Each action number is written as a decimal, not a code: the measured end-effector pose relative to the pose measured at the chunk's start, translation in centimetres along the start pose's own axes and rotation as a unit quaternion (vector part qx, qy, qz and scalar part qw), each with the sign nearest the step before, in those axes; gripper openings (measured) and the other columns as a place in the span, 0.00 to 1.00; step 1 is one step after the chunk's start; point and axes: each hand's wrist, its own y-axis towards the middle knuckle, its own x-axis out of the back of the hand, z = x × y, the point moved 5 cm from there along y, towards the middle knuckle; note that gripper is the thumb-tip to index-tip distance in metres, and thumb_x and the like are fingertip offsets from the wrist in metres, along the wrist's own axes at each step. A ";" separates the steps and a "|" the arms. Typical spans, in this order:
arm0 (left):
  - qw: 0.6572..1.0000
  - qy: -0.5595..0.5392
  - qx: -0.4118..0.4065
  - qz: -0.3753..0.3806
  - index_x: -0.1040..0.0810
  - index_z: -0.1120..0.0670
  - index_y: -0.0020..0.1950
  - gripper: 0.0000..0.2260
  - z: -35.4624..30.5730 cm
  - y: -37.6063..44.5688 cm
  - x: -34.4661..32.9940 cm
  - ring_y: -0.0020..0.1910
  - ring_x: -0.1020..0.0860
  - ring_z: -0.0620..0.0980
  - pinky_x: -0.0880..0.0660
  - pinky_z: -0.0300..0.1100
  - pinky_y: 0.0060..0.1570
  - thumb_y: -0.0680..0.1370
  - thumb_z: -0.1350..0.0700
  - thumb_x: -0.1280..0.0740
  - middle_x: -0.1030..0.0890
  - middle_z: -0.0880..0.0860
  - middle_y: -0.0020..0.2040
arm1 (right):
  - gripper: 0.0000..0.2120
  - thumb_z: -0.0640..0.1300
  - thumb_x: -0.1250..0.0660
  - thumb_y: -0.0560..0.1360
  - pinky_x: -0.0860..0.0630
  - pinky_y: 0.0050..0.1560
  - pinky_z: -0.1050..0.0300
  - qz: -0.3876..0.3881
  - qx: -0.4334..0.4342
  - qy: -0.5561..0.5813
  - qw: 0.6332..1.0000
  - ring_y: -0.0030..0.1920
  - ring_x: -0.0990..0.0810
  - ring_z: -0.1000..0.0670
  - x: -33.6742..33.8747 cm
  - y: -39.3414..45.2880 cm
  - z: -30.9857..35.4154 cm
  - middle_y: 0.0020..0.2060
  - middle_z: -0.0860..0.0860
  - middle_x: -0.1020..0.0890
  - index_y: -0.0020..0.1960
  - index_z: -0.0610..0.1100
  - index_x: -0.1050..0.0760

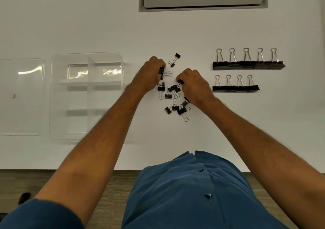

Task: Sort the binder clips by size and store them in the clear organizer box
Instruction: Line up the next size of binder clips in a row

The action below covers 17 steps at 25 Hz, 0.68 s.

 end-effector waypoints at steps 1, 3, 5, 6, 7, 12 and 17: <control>1.000 -0.007 0.006 -0.001 0.26 0.55 0.61 0.14 0.0 0.0 0.1 0.51 0.26 0.52 0.27 0.43 0.49 0.76 0.64 0.32 0.26 0.54 0.57 | 0.17 0.32 0.38 0.77 0.23 0.47 0.50 0.000 -0.008 0.018 1.000 0.56 0.27 0.47 0.3 0.0 -0.1 0.57 0.50 0.23 0.61 0.46 0.22; 0.999 -0.028 0.026 -0.014 0.26 0.55 0.58 0.13 0.1 -0.3 0.3 0.49 0.25 0.52 0.25 0.44 0.48 0.75 0.62 0.30 0.25 0.54 0.55 | 0.16 0.34 0.37 0.78 0.25 0.52 0.56 -0.011 -0.032 0.101 0.994 0.58 0.27 0.50 1.2 -0.5 -0.3 0.58 0.52 0.22 0.60 0.49 0.22; 0.994 -0.078 0.069 -0.044 0.25 0.56 0.57 0.13 0.5 -0.6 0.6 0.48 0.23 0.52 0.25 0.41 0.46 0.74 0.59 0.29 0.24 0.54 0.53 | 0.14 0.35 0.35 0.78 0.26 0.55 0.61 -0.043 -0.063 0.232 0.970 0.58 0.25 0.53 2.5 -1.3 -0.7 0.58 0.54 0.21 0.59 0.49 0.21; 0.987 -0.111 0.095 -0.069 0.25 0.56 0.57 0.13 0.7 -1.0 0.9 0.47 0.23 0.51 0.25 0.39 0.45 0.74 0.57 0.29 0.23 0.54 0.53 | 0.14 0.34 0.34 0.78 0.24 0.55 0.62 -0.056 -0.087 0.306 0.946 0.57 0.23 0.54 3.2 -2.0 -1.1 0.57 0.55 0.20 0.59 0.49 0.21; 0.978 -0.143 0.119 -0.097 0.25 0.55 0.57 0.13 0.7 -1.5 1.2 0.46 0.22 0.49 0.25 0.38 0.45 0.74 0.56 0.29 0.22 0.53 0.53 | 0.14 0.34 0.33 0.77 0.22 0.55 0.61 -0.064 -0.118 0.382 0.914 0.56 0.21 0.54 3.8 -2.8 -1.6 0.57 0.55 0.19 0.59 0.48 0.21; 0.936 -0.275 0.156 -0.154 0.23 0.54 0.56 0.11 -4.1 -6.5 -0.1 0.37 0.21 0.39 0.23 0.31 0.39 0.76 0.53 0.28 0.20 0.47 0.49 | 0.15 0.32 0.32 0.75 0.20 0.58 0.53 -0.119 -0.223 0.595 0.763 0.53 0.19 0.51 5.1 -8.9 -5.7 0.52 0.49 0.16 0.59 0.44 0.20; 0.960 -0.258 0.098 -0.057 0.22 0.51 0.55 0.12 -12.1 -11.3 -6.9 0.40 0.23 0.44 0.25 0.34 0.40 0.75 0.48 0.26 0.20 0.47 0.48 | 0.14 0.35 0.30 0.76 0.22 0.57 0.57 -0.112 -0.252 0.459 0.844 0.53 0.19 0.52 5.1 -16.0 -9.2 0.54 0.53 0.16 0.58 0.48 0.20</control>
